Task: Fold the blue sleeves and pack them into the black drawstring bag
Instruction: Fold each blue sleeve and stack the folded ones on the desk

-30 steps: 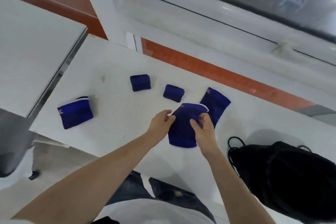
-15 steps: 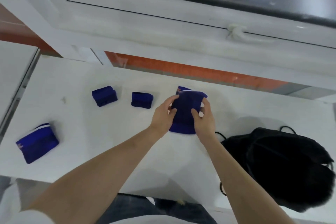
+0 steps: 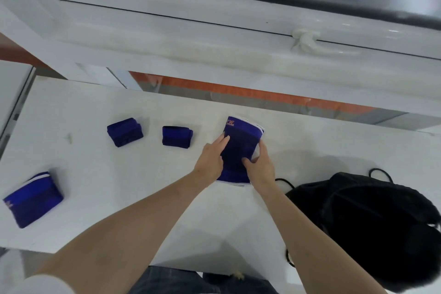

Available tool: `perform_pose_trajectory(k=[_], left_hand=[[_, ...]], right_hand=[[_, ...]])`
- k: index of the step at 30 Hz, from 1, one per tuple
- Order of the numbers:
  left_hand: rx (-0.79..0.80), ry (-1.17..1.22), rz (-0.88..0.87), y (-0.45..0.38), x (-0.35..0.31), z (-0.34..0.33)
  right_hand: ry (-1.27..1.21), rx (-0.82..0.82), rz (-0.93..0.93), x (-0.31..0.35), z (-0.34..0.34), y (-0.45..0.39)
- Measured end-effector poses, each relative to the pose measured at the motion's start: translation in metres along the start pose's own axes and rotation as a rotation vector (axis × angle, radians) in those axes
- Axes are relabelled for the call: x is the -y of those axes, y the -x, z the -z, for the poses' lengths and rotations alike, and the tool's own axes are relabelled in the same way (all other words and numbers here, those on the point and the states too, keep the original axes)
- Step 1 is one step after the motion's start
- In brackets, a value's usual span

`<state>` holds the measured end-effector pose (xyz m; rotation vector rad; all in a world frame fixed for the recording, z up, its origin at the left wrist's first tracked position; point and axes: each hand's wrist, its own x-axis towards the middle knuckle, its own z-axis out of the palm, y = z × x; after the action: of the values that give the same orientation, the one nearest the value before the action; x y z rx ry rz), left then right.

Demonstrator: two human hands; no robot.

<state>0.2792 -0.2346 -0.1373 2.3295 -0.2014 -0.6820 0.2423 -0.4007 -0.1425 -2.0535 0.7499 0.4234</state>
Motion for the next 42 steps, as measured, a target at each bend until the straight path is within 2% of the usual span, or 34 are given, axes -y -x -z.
perform_pose_trajectory(k=[5, 13, 18, 21, 26, 28, 33, 37, 39, 42], left_hand=[[-0.045, -0.034, -0.111, 0.005, 0.001, -0.001], [-0.008, -0.155, 0.020, -0.011, 0.003, -0.004], [-0.009, -0.267, 0.054, -0.016, 0.001, -0.007], [-0.006, -0.303, 0.052, -0.015, 0.000, -0.007], [0.009, -0.322, 0.043, -0.017, 0.001, -0.008], [-0.005, -0.214, 0.055, -0.017, -0.002, -0.008], [-0.158, 0.257, 0.184, -0.028, -0.008, -0.007], [-0.106, 0.662, 0.394, -0.035, -0.022, -0.001], [-0.055, 0.700, 0.430, -0.033, -0.024, 0.000], [-0.040, 0.548, 0.448, -0.027, -0.020, -0.007]], right_hand=[[-0.058, -0.026, -0.005, -0.004, -0.003, 0.000], [-0.003, -0.015, 0.028, -0.005, -0.004, -0.005], [0.166, -0.099, 0.154, -0.007, -0.006, 0.002], [0.371, -0.149, 0.208, -0.007, -0.003, 0.006], [0.583, -0.103, 0.210, -0.012, -0.005, -0.003], [0.600, -0.072, 0.203, -0.012, -0.004, -0.007], [0.654, 0.023, 0.205, -0.008, 0.005, -0.013], [0.645, 0.040, 0.223, -0.013, 0.009, -0.007], [0.658, 0.044, 0.229, -0.016, 0.009, -0.001], [0.671, 0.051, 0.227, -0.023, 0.005, 0.010]])
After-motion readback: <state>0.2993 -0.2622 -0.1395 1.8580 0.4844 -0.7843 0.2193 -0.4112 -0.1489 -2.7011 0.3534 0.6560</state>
